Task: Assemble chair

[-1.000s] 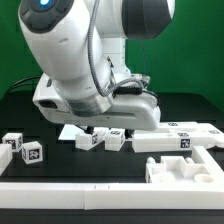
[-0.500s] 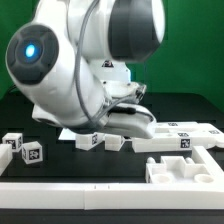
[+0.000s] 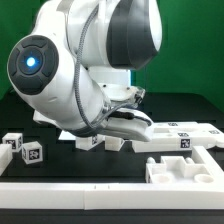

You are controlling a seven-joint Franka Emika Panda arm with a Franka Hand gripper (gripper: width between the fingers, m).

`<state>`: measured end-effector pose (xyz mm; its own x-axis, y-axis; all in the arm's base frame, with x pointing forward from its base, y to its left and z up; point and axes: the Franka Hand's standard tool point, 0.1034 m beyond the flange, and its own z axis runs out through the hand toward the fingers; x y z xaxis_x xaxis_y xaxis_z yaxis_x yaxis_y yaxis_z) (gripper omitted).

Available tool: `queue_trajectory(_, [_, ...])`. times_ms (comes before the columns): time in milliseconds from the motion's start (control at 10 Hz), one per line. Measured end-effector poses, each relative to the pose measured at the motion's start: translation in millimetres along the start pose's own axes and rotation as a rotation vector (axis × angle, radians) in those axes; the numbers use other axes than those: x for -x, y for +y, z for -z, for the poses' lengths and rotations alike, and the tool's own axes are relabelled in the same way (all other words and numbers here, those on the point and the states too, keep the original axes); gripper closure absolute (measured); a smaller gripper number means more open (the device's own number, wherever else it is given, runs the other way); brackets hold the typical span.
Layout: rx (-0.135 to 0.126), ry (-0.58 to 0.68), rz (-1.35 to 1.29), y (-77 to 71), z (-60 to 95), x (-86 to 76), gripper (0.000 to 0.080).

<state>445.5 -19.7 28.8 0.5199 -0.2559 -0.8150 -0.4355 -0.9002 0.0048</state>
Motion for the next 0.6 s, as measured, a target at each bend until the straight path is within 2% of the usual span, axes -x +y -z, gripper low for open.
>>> queue_trajectory(100, [0.005, -0.013, -0.007, -1.5, -7.9, -1.9, 0.015])
queue_trajectory(600, [0.015, -0.017, -0.004, -3.6, -12.3, 0.8, 0.015])
